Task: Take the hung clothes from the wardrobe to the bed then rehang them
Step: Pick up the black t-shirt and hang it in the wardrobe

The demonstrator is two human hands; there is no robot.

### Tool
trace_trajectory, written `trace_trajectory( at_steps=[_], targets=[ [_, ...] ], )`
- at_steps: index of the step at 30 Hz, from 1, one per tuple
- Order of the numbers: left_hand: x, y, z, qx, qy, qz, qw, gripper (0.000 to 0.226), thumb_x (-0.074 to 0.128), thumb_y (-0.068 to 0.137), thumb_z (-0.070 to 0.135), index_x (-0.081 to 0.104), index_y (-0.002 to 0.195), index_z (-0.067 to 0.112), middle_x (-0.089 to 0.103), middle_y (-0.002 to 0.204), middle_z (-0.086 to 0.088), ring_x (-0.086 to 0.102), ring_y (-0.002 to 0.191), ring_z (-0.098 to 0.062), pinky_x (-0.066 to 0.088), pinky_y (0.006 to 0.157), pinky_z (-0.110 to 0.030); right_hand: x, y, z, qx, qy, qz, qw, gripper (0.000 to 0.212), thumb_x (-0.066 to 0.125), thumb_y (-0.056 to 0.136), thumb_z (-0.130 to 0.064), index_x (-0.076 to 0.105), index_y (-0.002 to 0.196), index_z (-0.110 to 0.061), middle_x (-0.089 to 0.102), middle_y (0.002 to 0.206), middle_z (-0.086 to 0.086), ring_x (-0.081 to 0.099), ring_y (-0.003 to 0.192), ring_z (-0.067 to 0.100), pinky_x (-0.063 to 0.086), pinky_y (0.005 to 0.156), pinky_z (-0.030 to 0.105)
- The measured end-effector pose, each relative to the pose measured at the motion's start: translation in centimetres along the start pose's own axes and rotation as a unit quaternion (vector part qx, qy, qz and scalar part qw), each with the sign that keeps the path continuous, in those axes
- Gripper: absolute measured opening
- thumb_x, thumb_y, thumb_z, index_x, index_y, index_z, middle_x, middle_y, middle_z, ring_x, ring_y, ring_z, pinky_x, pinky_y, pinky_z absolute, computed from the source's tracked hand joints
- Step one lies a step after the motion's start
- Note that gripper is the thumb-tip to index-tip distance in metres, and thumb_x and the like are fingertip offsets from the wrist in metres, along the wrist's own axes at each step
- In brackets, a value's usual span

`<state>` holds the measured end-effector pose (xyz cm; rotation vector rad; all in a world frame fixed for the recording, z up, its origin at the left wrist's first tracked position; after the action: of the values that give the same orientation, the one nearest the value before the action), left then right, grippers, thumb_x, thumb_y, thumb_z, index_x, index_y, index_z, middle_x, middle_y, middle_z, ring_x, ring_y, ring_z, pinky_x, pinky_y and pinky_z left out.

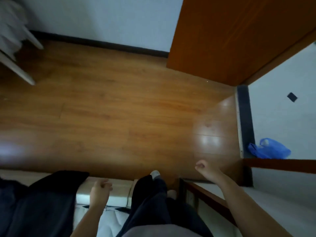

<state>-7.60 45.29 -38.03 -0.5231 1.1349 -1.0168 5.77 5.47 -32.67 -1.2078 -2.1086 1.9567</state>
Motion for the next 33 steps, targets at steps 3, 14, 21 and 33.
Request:
trace_trajectory(
  at_steps=[3,14,21,33],
  targets=[
    [0.7,-0.8,-1.3,-0.027,-0.026,-0.009,0.999,0.025,0.047,0.088,0.005,0.053,0.112,0.003,0.064,0.095,-0.013,0.062,0.091,-0.030,0.044,0.075,-0.036,-1.2,1.2,1.3,0.039,0.005,0.011,0.999,0.033,0.045,0.095,-0.024,0.049,0.125,-0.011,0.055,0.121,0.009,0.055,0.109,0.022,0.043,0.092,0.033],
    [0.9,-1.4,3.6,-0.046,-0.100,0.053,0.992,0.025,0.041,0.089,0.005,0.054,0.110,0.007,0.065,0.096,-0.011,0.062,0.088,-0.026,0.042,0.079,-0.034,-9.8,9.6,-2.0,0.069,0.006,-0.018,0.997,0.032,0.043,0.095,-0.009,0.049,0.120,0.010,0.056,0.086,0.010,0.057,0.096,0.034,0.048,0.083,0.042],
    [2.9,-1.5,9.2,-0.100,-0.065,0.032,0.992,0.019,0.044,0.089,0.010,0.055,0.105,0.008,0.063,0.104,-0.015,0.061,0.097,-0.031,0.047,0.085,-0.036,-15.1,15.7,-18.8,-0.058,-0.010,-0.051,0.997,0.035,0.042,0.097,-0.014,0.047,0.126,0.005,0.059,0.115,0.022,0.055,0.092,0.026,0.042,0.067,0.029],
    [-4.2,-2.3,1.9,-0.249,-0.322,0.190,0.893,0.026,0.043,0.090,0.008,0.054,0.112,-0.001,0.061,0.093,-0.016,0.061,0.091,-0.033,0.045,0.081,-0.038,-2.6,15.7,-37.9,-0.124,-0.273,-0.140,0.944,0.035,0.039,0.097,-0.011,0.044,0.127,0.006,0.056,0.122,0.021,0.054,0.082,0.022,0.041,0.050,0.020]
  ],
)
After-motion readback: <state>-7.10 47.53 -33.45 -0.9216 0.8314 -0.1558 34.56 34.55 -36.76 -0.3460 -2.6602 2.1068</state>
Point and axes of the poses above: each hand's wrist, its own y-axis towards the middle knuckle, its own x-axis out of the palm, z = x × y, the point moved 10 cm from there along y, towards the middle knuckle
